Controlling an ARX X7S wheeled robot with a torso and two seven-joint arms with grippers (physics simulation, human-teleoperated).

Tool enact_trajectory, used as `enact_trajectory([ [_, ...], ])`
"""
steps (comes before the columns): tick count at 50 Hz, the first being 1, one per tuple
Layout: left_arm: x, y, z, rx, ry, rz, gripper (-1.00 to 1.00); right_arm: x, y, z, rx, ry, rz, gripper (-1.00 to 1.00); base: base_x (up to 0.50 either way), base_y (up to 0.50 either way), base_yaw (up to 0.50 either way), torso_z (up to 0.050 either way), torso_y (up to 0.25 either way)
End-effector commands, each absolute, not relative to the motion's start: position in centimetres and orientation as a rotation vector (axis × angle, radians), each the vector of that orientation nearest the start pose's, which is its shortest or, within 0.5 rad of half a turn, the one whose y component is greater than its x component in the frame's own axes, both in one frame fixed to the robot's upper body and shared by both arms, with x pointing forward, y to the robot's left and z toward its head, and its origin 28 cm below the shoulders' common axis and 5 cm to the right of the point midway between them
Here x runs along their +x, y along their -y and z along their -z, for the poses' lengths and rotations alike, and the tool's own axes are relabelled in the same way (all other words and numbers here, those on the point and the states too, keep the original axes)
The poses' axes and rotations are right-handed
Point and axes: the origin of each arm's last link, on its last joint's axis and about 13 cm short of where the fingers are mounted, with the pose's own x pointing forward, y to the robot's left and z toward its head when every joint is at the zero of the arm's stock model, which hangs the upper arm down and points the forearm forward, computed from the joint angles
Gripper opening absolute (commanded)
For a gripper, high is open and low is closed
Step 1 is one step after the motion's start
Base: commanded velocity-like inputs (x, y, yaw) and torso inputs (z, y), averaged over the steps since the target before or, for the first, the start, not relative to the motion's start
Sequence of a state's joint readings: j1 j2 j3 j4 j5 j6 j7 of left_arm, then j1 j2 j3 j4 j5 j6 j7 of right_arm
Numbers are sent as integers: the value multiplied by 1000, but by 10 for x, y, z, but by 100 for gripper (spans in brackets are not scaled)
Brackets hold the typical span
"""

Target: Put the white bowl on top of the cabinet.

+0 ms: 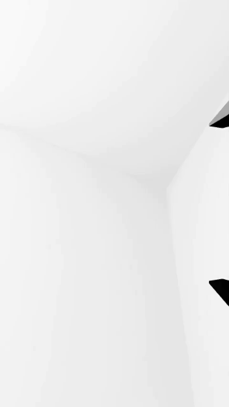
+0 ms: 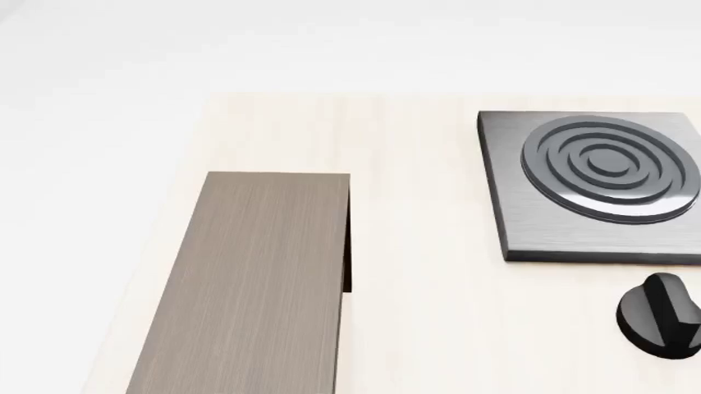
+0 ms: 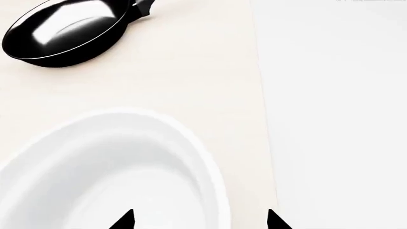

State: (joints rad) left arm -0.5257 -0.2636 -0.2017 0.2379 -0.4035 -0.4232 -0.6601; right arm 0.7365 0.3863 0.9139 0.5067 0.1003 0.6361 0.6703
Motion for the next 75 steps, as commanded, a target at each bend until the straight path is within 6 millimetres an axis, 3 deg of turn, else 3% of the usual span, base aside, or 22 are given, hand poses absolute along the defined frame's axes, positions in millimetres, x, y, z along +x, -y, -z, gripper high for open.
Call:
enact_trajectory([
  [1,290,-290,-186,-278,328,-698,100,274,328,-91,559,-402,1402,100,0,0,0,0,0],
  [6,289,-290,-187,-279,328,-698,100,275,328,-90,546,-409,1395,100,0,0,0,0,0],
  [7,290,-290,-186,-279,328,-698,100,275,328,-91,543,-409,1410,-100,0,0,0,0,0],
  [18,289,-290,-187,-280,329,-698,100,276,326,-97,501,-357,1432,-100,0,0,0,0,0],
  [26,290,-291,-187,-280,329,-699,100,277,323,-113,447,-267,1419,-100,0,0,0,0,0],
  [40,290,-291,-187,-283,329,-701,100,287,306,-167,325,-81,1329,-100,0,0,0,0,0],
  [53,289,-290,-188,-283,329,-699,100,304,292,-239,263,59,1234,-100,0,0,0,0,0],
  [60,290,-291,-187,-283,329,-700,100,318,288,-270,248,90,1183,-100,0,0,0,0,1],
  [75,290,-290,-186,-281,326,-696,100,362,279,-316,253,84,1091,-100,0,0,0,0,1],
])
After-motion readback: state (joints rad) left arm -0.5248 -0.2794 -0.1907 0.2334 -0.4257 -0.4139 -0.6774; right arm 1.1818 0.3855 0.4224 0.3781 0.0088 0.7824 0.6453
